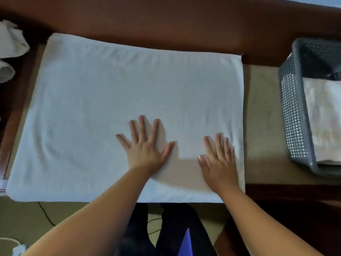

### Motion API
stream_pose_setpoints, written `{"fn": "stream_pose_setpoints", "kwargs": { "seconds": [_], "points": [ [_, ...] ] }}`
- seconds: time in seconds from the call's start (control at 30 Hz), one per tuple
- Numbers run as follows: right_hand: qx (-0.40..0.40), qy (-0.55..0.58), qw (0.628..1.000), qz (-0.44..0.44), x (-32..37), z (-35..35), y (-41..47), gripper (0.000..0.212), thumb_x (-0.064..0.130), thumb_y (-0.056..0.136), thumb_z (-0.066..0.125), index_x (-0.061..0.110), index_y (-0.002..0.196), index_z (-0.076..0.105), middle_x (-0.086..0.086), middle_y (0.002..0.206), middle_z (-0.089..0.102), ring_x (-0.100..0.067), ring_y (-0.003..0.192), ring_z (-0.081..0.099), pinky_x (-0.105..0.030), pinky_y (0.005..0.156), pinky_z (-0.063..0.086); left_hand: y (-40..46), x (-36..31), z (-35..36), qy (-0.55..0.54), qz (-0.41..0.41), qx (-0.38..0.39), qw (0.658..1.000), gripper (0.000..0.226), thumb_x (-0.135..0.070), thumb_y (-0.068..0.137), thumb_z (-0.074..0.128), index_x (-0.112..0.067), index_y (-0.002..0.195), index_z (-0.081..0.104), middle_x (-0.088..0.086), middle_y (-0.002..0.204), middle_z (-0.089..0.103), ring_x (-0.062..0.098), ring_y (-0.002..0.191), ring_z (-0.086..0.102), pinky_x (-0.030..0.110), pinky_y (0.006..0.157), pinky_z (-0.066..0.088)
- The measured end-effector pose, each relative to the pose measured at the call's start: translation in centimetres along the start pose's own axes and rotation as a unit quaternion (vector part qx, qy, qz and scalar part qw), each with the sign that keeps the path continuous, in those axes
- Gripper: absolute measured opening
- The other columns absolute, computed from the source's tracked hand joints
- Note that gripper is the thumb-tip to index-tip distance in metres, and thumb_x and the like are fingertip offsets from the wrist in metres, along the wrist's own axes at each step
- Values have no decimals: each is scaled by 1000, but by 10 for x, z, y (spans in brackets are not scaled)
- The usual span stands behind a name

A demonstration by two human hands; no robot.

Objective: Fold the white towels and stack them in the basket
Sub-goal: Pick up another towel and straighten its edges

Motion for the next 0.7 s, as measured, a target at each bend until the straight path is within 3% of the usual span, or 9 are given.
{"fn": "stream_pose_setpoints", "kwargs": {
  "seconds": [0.13, 0.23, 0.3, 0.4, 0.53, 0.6, 0.7],
  "points": [
    [-17, 26, 997, 69, -22, -4, 6, 69, 58, 108, 14, 29, 166, -8, -4, 172, -21, -21, 158, -22, -47, 129, -7, -3, -4, 0, 15, 2, 3, 1000, 93, -94, 87, 11, -44, 162, -14, 4, 172, -22, 36, 157, -21, 77, 115, -10],
    [-35, 88, 976, 196, -29, -15, 28, 73, 56, 107, 24, 22, 167, 0, -11, 174, -10, -28, 161, -8, -49, 129, -3, -3, -5, -2, 11, -7, 14, 1000, 94, -95, 85, 14, -46, 161, -13, 2, 172, -21, 35, 158, -21, 77, 115, -9],
    [-36, 105, 966, 234, -34, -33, 51, 74, 54, 107, 28, 17, 167, 6, -15, 174, -2, -31, 161, -2, -50, 130, 0, -3, -8, -3, 7, -16, 24, 1000, 94, -93, 85, 19, -46, 161, -12, 1, 172, -21, 34, 157, -21, 77, 116, -6],
    [-46, 92, 982, 155, -36, -71, 93, 71, 47, 108, 34, 15, 167, 9, -14, 174, -3, -31, 161, -4, -47, 130, 7, -2, -19, -7, 4, -36, 43, 998, 94, -86, 87, 26, -42, 162, -9, 4, 172, -22, 39, 157, -19, 75, 117, -1],
    [73, 13, 997, -19, -39, -103, 151, 67, 49, 111, 24, 27, 166, -7, -2, 173, -19, -22, 159, -18, -41, 129, -3, 2, -33, -12, -5, -54, 69, 996, 92, -77, 92, 33, -38, 163, -9, 7, 171, -24, 42, 156, -18, 72, 119, 5],
    [114, -16, 993, -15, -52, -111, 179, 68, 56, 109, 18, 31, 165, -12, 1, 171, -24, -23, 158, -22, -43, 128, -6, 4, -31, -12, -6, -53, 69, 996, 92, -78, 92, 35, -39, 163, -10, 6, 171, -24, 41, 157, -17, 72, 119, 7],
    [106, -28, 993, 49, -72, -121, 215, 76, 69, 104, 14, 32, 164, -16, 5, 170, -26, -23, 158, -20, -49, 129, -2, 5, -26, -9, 11, -39, 58, 998, 93, -81, 92, 32, -40, 162, -12, 6, 171, -24, 42, 157, -16, 72, 118, 10]
  ]
}}
Point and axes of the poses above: each hand's wrist, its own y-axis towards the middle knuckle, its own z-axis out of the palm, x = y × z, the point moved 2 cm from there along y, towards the middle knuckle
